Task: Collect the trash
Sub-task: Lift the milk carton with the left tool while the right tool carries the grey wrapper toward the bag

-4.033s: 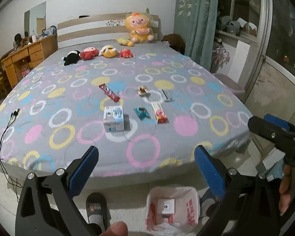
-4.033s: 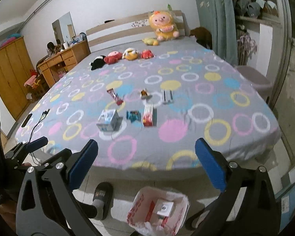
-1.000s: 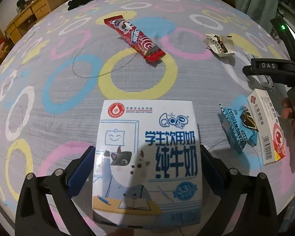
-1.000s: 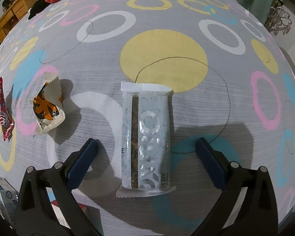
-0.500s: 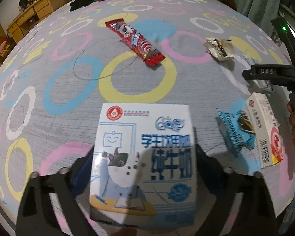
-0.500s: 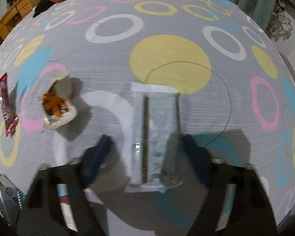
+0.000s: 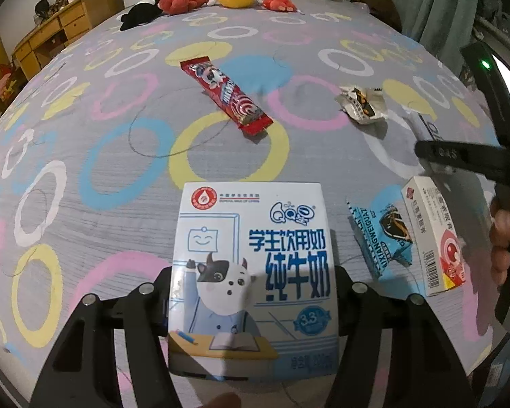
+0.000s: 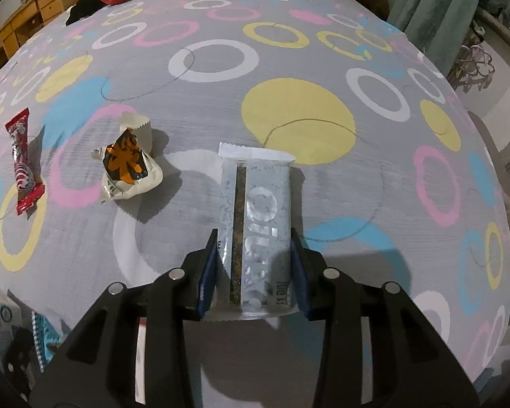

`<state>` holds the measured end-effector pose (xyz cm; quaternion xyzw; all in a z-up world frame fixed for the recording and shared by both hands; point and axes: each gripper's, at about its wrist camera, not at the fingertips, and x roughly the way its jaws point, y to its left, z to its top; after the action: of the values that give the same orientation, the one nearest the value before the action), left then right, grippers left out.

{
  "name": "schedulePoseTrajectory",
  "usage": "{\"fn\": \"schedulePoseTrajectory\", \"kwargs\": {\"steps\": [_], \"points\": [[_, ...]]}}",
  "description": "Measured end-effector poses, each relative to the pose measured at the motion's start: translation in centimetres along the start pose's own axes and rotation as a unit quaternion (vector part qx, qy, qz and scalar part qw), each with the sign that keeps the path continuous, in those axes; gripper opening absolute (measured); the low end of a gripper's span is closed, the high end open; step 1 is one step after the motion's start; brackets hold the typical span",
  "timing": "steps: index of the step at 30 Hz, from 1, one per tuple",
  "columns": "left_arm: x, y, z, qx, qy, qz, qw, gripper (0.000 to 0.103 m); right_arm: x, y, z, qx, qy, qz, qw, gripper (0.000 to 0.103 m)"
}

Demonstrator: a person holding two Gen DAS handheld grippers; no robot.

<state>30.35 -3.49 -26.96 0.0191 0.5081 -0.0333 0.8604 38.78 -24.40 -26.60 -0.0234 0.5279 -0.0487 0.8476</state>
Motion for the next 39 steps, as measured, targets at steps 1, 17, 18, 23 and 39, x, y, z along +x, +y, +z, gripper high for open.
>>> {"fn": "schedulePoseTrajectory", "kwargs": {"steps": [1,17,18,23,39], "points": [[-0.1,0.1,0.0,0.001,-0.001,0.001,1.0,0.062,-0.5,-0.1,-0.2,-0.001,-0.002,0.0,1.0,0.038],[-3.8,0.2,0.1,0.009,-0.045,0.007,0.9989,0.062,-8.0,-0.9,-1.9,-0.004,-0.049,-0.005,0.999,0.038],[-4.1,0.1,0.0,0.012,-0.048,0.008,0.9988,0.062,-8.8,-0.9,-2.1,-0.003,-0.053,-0.004,0.999,0.038],[-5.6,0.1,-0.8,0.013,-0.058,0.004,0.9982,0.062,-11.8,-1.0,-3.4,-0.005,-0.068,-0.005,0.998,0.038],[-13.3,-0.2,-4.4,0.028,-0.095,-0.014,0.995,0.062,-21.4,-2.2,-8.4,0.024,-0.125,0.01,0.992,0.038]]}}
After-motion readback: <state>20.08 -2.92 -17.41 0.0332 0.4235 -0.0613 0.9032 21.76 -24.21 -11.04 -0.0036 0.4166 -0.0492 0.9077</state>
